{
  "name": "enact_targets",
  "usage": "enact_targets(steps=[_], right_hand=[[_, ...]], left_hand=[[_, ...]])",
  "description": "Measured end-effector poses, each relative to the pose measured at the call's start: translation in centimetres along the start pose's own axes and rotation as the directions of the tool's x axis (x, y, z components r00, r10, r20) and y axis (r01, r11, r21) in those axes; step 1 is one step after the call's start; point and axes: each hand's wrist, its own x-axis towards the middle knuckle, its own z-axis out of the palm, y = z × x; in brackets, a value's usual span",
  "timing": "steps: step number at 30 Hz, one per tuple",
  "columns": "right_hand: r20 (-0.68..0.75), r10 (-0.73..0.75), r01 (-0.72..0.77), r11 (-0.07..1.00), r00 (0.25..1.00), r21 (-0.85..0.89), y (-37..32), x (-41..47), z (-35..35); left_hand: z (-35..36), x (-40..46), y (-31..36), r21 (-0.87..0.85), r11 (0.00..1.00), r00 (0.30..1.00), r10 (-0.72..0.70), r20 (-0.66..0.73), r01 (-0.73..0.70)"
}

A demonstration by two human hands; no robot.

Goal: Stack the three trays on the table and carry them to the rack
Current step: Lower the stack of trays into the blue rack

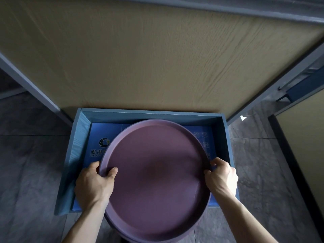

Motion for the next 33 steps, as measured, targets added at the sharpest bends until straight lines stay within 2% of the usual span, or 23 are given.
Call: enact_targets(steps=[3,6,9,15,18,22,26,33], right_hand=[[-0.031,0.055,-0.052,0.995,0.998,0.09,0.5,-0.5,0.1],[-0.037,0.204,-0.191,0.958,0.978,0.215,0.8,-1.1,0.5],[-0.024,0.286,-0.274,0.936,0.958,0.222,0.4,-1.1,0.5],[-0.002,0.151,-0.151,0.988,0.989,0.04,0.1,-0.8,-0.2],[0.025,0.159,-0.16,0.985,0.987,0.069,0.3,-0.8,-0.4],[0.059,0.163,-0.169,0.979,0.985,0.116,0.6,-0.6,-0.7],[0.078,0.113,-0.12,0.988,0.991,0.096,0.6,-0.8,-0.8],[0.061,0.062,-0.065,0.997,0.996,0.048,0.3,-0.9,-0.9]], left_hand=[[0.1,-0.1,0.0,0.006,1.0,1.0,0.001,-0.006,-0.001],[-0.1,-0.2,0.3,-0.002,1.0,1.0,-0.002,-0.012,0.002],[-0.3,-0.2,0.3,-0.015,1.0,1.0,-0.006,0.003,0.006],[-1.0,-0.2,0.8,-0.018,1.0,0.999,-0.015,0.033,0.016],[-1.5,0.1,1.0,-0.024,1.0,0.998,-0.009,0.064,0.011],[-2.0,-0.3,1.1,-0.03,0.999,0.999,0.033,0.037,-0.032],[-2.0,0.2,0.8,0.094,0.995,0.999,0.028,0.021,-0.029],[-2.0,0.6,1.2,0.117,0.992,0.998,0.053,0.023,-0.056]])
